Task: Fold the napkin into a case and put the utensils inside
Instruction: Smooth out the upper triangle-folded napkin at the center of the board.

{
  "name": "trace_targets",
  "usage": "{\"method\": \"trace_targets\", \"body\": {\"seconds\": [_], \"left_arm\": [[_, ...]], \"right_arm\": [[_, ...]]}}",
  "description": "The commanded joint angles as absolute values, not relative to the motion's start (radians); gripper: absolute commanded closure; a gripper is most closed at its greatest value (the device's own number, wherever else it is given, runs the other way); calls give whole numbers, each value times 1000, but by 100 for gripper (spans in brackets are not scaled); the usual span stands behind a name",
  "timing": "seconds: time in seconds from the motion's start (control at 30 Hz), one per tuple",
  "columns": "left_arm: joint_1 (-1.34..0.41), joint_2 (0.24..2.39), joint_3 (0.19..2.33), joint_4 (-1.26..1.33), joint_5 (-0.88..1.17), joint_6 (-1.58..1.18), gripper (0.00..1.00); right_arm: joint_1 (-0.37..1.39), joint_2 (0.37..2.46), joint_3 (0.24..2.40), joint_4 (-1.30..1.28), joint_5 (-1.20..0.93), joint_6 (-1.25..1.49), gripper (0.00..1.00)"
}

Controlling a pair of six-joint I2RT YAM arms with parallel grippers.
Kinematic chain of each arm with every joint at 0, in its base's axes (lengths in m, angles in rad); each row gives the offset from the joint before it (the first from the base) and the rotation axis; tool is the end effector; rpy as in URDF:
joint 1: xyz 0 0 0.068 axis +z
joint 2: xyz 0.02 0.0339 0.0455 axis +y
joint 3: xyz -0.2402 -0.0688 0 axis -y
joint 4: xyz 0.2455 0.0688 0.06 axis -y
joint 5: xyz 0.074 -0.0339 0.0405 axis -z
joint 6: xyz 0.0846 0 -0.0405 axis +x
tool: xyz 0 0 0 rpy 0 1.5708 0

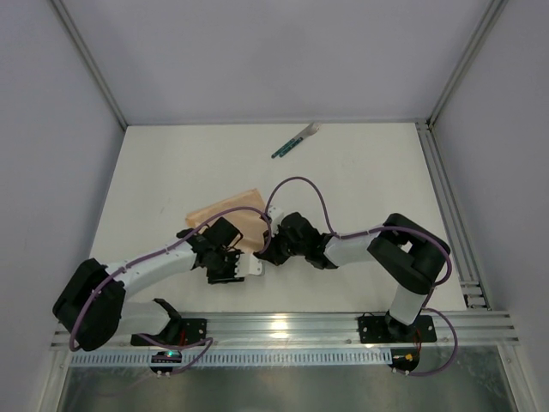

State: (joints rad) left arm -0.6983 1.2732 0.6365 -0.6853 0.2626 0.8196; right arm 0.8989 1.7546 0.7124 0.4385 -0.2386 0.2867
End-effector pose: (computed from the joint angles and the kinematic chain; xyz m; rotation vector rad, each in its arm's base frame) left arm 0.1551 -0.1589 0.0945 2.0004 2.0406 -0.3550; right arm 0.2135 0.3005 0.0792 -0.8333 2.1550 0.9058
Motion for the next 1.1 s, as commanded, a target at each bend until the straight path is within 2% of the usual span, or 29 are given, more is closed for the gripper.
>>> {"method": "trace_targets", "body": {"seconds": [0.0,0.13,0.3,0.4,0.43,0.57,0.83,0.93,0.97,1.07], "left_arm": [[-703,1243,644,-695,250,818,64],[-703,1207,655,-712,226,795,62],[-704,1200,647,-698,172,784,66],[-703,1207,655,-706,179,781,78],[-703,1206,666,-710,183,779,85],[-703,1197,669,-710,186,769,99],[-703,1192,653,-742,181,772,100],[-704,1161,650,-764,179,775,100],[-703,1152,650,-770,175,776,100],[-703,1112,649,-788,158,778,100]], "right_arm": [[891,1755,729,456,-229,278,92],[887,1752,723,456,-229,273,92],[882,1749,719,459,-235,268,92],[879,1750,724,459,-238,268,92],[880,1750,726,460,-238,268,92],[881,1752,727,457,-239,267,92],[879,1740,726,451,-241,265,92],[879,1736,742,434,-273,262,87],[879,1735,749,428,-287,259,81],[879,1704,768,410,-336,259,71]]}}
